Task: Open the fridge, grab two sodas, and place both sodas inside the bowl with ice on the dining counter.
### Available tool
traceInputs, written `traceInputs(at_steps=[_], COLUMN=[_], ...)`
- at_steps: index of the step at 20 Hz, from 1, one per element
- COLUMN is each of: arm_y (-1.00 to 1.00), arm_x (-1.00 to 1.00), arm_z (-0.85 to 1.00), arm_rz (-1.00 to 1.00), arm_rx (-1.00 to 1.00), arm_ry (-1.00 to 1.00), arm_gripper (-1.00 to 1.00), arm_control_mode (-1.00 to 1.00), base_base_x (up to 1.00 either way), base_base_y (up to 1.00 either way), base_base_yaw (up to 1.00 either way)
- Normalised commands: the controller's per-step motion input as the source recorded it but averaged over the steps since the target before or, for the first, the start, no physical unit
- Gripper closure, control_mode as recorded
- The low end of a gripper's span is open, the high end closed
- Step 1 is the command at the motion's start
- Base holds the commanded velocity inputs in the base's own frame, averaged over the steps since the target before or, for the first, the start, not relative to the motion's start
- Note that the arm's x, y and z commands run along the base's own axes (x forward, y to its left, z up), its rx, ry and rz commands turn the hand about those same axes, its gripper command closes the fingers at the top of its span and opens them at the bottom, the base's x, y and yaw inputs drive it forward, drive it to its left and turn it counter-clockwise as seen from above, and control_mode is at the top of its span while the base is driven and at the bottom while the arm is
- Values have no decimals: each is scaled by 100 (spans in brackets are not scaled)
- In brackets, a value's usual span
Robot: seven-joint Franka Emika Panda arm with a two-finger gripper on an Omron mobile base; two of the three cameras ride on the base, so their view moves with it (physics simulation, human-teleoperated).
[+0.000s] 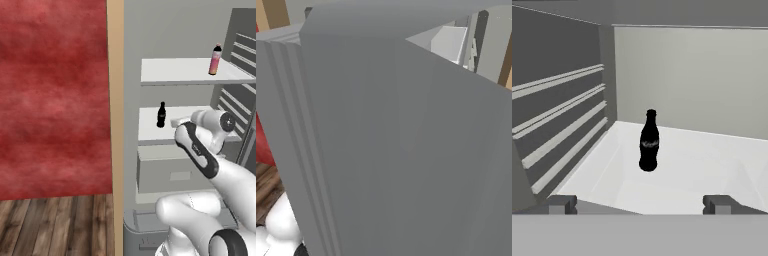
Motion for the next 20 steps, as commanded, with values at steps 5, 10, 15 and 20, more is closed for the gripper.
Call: traceInputs(at_steps=[5, 10, 15, 20], arm_y=[0, 0, 0, 0], arm_x=[41, 41, 38, 39], arm_z=[-4, -13, -15, -12], arm_rz=[0, 0, 1, 0], arm_rx=[0, 0, 0, 0], arm_ry=[0, 0, 0, 0], arm_gripper=[-100, -100, -100, -100], arm_control_mode=[-100, -100, -100, -100], base_base_x=[0, 0, 0, 0], base_base_y=[0, 0, 0, 0], base_base_yaw=[0, 0, 0, 0])
